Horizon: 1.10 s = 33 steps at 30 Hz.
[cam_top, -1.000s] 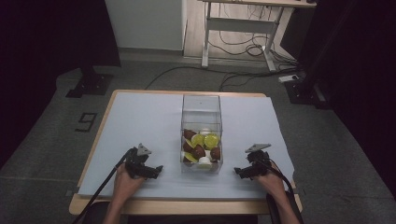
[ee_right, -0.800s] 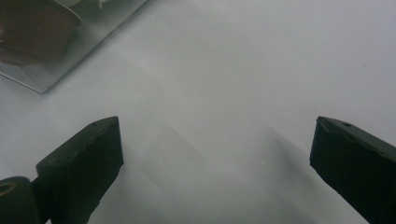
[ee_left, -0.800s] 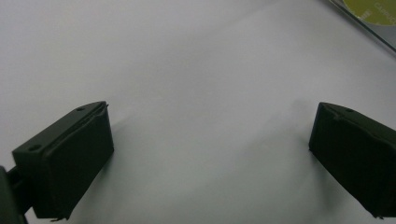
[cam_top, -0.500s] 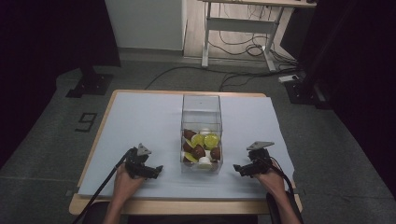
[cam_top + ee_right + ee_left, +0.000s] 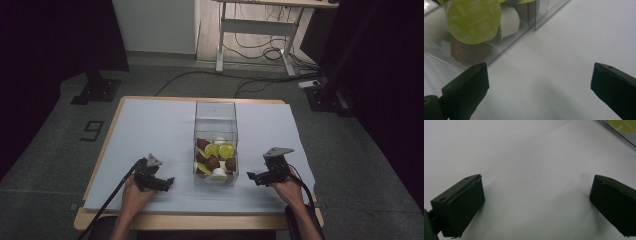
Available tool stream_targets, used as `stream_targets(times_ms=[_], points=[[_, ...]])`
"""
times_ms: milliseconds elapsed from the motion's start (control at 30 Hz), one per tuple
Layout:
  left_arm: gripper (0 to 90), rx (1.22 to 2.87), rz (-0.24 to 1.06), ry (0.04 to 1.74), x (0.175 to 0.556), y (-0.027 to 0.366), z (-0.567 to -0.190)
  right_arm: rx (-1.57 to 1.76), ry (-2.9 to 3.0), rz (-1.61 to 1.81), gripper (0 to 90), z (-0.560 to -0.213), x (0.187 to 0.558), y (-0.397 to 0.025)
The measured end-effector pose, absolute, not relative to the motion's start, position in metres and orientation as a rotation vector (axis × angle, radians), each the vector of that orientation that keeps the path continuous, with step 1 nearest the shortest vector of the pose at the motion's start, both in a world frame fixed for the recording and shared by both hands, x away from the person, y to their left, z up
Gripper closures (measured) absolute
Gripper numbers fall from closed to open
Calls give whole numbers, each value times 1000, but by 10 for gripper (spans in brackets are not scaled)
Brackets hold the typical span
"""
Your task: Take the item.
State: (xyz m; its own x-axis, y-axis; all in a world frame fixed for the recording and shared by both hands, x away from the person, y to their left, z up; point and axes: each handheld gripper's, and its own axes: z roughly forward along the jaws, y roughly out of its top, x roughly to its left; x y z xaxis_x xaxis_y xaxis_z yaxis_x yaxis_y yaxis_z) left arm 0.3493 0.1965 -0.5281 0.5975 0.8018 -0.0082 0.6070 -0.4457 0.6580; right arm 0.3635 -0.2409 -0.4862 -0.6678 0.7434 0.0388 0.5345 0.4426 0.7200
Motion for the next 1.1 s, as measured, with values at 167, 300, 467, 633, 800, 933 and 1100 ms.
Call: stream_targets(times_ms=[167,300,467,633,800,933,1100], points=[[0,2203,407,1109,349,196,-528,1081,2430,1049,21,-479,365,-235],[0,2203,407,1109,349,196,-528,1079,2442,1069,21,-471,368,-231],[0,2204,406,1109,349,196,-528,1079,2455,1082,21,-462,371,-225],[0,2204,406,1109,349,196,-528,1073,2459,1109,22,-453,375,-219],[0,2204,406,1108,349,197,-528,1073,2466,1148,23,-443,379,-212],[0,2205,406,1108,349,197,-528,1056,2472,1158,23,-437,382,-204],[0,2205,408,1108,349,197,-528,1022,2481,1146,22,-432,383,-196]])
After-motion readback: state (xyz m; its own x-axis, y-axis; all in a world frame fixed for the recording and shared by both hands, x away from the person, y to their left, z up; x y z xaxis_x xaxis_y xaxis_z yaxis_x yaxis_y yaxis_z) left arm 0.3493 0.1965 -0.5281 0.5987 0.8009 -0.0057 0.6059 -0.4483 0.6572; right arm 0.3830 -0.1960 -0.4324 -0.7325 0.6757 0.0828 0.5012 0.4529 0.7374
